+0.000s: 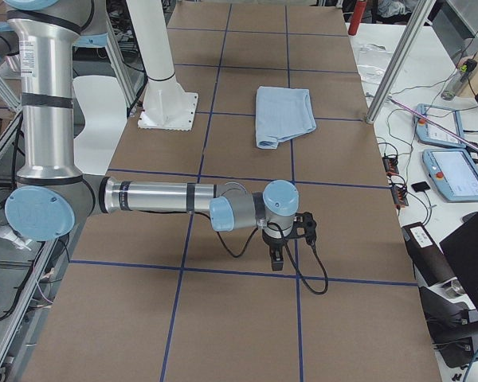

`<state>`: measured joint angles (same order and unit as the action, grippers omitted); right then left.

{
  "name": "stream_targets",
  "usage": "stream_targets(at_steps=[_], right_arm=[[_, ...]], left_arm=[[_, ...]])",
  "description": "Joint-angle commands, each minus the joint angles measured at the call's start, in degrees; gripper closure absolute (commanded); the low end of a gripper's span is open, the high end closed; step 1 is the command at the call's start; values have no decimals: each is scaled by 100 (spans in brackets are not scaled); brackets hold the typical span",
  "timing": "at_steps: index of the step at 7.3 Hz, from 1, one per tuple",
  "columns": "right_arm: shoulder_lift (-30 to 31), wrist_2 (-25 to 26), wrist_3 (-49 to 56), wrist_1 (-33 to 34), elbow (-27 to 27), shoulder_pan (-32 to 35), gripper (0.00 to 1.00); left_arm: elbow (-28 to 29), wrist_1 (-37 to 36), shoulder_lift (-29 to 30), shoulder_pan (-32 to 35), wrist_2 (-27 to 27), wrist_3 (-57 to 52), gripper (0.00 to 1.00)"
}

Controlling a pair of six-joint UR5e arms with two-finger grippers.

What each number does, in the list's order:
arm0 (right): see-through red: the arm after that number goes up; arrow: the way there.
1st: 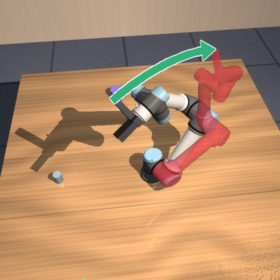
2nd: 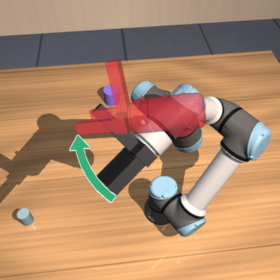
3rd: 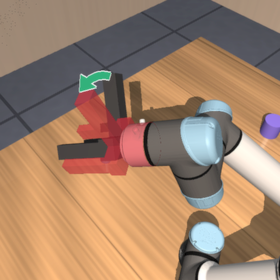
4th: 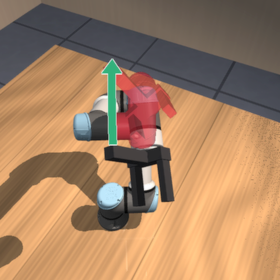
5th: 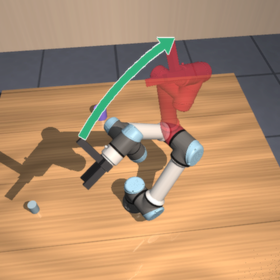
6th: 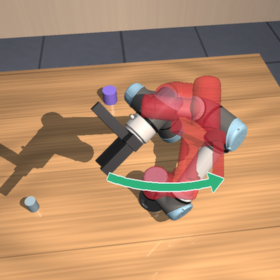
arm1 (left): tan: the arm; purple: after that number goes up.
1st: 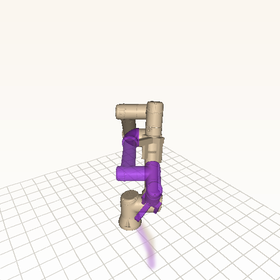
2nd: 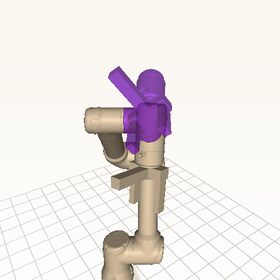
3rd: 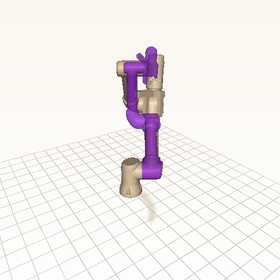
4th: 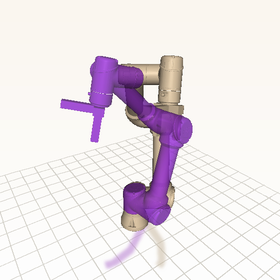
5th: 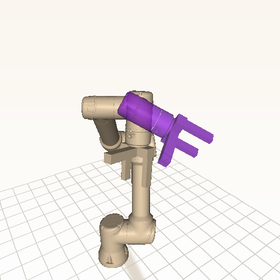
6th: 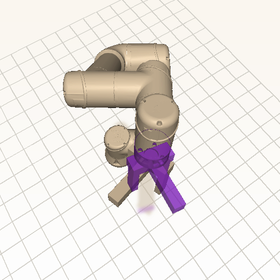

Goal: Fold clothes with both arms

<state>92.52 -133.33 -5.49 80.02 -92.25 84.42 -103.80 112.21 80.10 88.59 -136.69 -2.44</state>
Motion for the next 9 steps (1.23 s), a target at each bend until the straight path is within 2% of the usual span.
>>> stream_targets(at_steps=[1,2,6,8,9], right_arm=[[90,9,-5,-4,-265,153,0],[160,35,-5,83,-632,154,0],[-49,237,-13,22,-93,92,0],[-356,202,-22,75,285,101,0],[-366,167,-83,84,295,101,0]], left_arm=[[-18,-6,23,0,2,16,0],[-27,-6,15,0,2,16,0],[-18,-6,15,-9,-7,7,0],[253,55,154,-17,-7,-2,0],[446,47,286,-17,-15,85,0]])
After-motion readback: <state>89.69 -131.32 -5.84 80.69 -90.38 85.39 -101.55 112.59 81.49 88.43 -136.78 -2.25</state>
